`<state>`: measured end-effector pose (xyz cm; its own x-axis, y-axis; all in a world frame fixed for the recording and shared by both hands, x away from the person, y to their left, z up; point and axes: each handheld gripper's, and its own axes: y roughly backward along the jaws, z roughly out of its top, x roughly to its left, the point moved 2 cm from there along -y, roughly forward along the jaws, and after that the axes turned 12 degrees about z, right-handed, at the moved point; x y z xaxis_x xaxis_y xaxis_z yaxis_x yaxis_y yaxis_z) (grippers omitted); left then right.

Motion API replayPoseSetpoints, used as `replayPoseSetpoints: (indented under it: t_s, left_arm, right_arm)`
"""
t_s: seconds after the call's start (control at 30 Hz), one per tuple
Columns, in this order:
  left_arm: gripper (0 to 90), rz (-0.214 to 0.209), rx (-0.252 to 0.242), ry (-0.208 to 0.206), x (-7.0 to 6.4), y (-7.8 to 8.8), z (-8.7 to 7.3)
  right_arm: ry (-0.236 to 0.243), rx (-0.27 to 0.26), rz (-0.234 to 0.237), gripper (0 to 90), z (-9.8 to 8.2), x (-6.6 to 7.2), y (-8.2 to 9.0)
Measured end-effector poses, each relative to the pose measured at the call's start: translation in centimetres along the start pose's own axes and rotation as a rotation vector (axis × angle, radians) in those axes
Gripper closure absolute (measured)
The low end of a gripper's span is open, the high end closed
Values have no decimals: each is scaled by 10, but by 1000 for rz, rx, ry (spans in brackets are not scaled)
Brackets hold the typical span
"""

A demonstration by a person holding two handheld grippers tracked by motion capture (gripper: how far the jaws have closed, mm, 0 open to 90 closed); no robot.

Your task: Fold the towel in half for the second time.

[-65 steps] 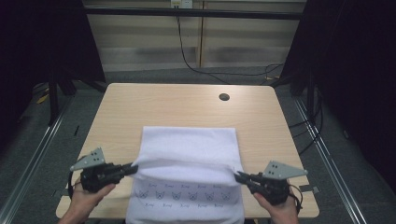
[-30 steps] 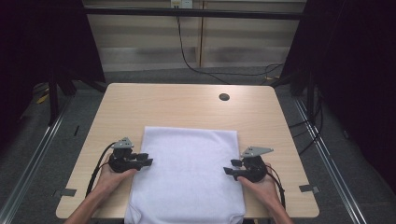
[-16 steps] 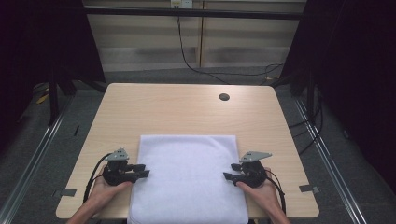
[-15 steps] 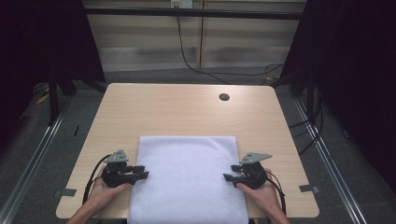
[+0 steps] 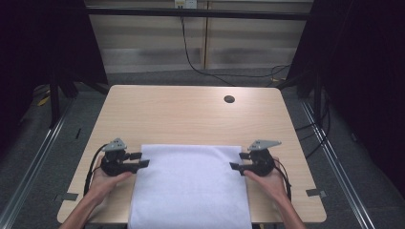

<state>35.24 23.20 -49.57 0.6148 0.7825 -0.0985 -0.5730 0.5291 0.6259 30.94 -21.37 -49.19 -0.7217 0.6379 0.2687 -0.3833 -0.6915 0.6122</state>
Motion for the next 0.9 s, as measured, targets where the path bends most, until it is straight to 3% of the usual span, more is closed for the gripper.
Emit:
replayPoseSetpoints:
  t_s: [0.03,0.07,0.1,0.17,0.27,0.33,0.5,0.57,0.7,0.8,0.9]
  left_arm:
    - [457,7,-13,15,5,-4,2]
    - [445,7,6,21,9,-9,5]
    - [416,29,8,34,13,-14,6]
    - [400,30,-2,58,20,-19,6]
    - [383,50,27,74,28,-26,1]
    - [380,52,22,91,31,-28,0]
    - [440,52,26,62,30,-31,-2]
    - [440,29,37,51,29,-33,-3]
    - [454,39,35,48,28,-34,-2]
    - [526,23,30,33,26,-35,-3]
    - [720,-2,33,20,24,-36,-3]
  right_arm:
    - [-9,3,-8,391,5,-8,-4]
    - [-7,7,-23,385,9,-14,-8]
    - [-12,5,-20,381,13,-20,-12]
    - [-26,-5,-18,379,19,-29,-19]
    - [-48,9,0,382,23,-38,-26]
    - [-42,32,-9,396,23,-38,-30]
    - [-64,47,4,444,18,-40,-34]
    - [-64,42,13,461,16,-40,-35]
    - [-73,43,15,485,14,-40,-36]
    - [-76,41,14,577,13,-42,-36]
    - [-85,43,29,726,13,-42,-35]
